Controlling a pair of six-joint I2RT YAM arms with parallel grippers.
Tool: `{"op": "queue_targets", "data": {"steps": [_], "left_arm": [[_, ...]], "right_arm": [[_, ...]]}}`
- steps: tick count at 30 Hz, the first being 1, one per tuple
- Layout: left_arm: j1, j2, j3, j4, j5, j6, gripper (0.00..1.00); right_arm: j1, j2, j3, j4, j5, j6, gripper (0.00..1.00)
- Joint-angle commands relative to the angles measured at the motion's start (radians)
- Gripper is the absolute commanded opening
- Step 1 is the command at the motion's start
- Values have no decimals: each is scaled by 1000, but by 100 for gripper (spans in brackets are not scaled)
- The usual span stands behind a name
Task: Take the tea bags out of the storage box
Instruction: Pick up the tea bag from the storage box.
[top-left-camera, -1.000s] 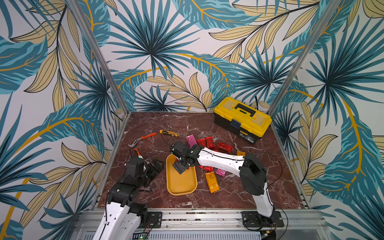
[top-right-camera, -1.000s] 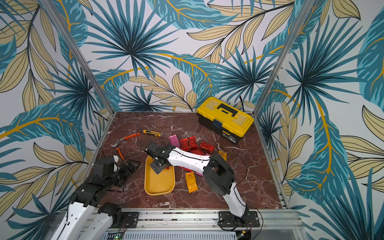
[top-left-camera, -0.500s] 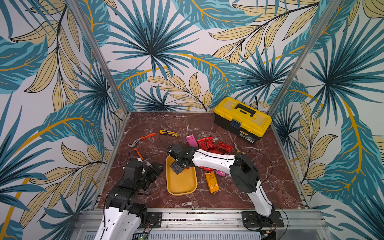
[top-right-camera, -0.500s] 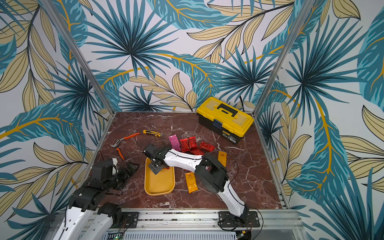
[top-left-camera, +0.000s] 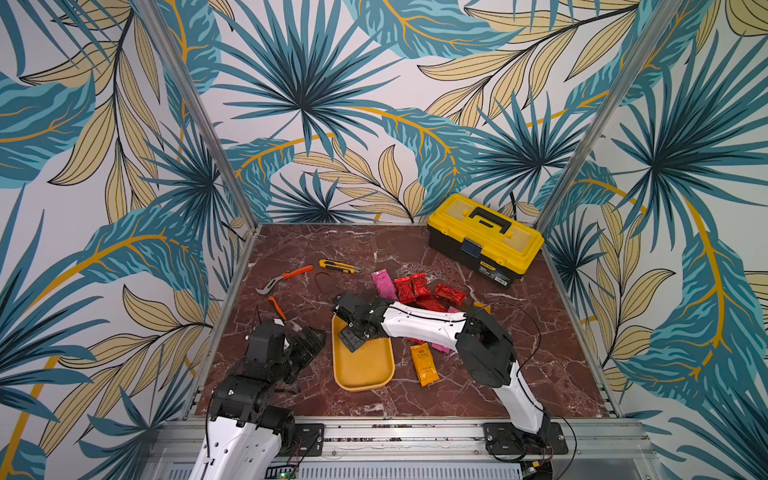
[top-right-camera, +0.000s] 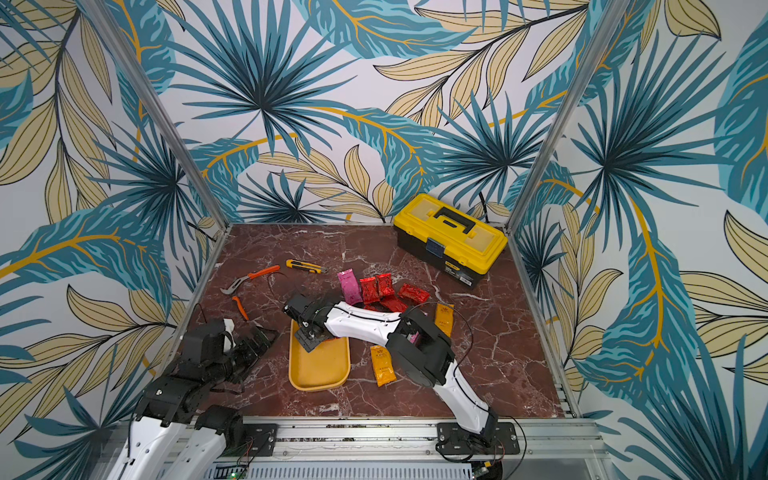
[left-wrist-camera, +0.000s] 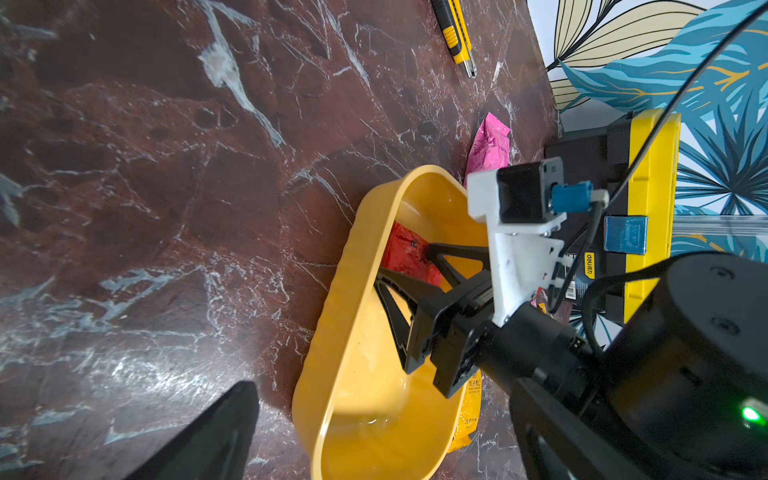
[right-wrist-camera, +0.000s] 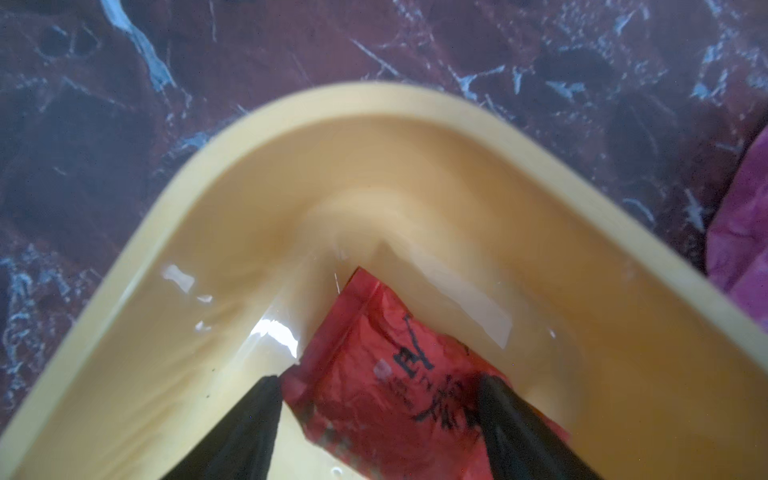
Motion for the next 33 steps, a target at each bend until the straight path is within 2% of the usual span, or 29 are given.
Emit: {"op": "queue_targets", "data": {"steps": [1,7,12,19,33], "left_arm": [[8,-10,-21,-2,0,2,100],[9,-9,-21,5,8,2,100],[8,-11,-21,1,8,1,100],[8,-13,-21,0,5,2,100],[8,-29,-18,-25,-4,1,100]], "right_arm": [[23,-64,-66,-6,-48,55,79],[34,-146,-99,-5,-37,57,80],[34,-171,-76,-25,-33,-35,83],[33,-86,-21,-116,13,-164,84],[25,31,79,-133,32,-169,85]]}}
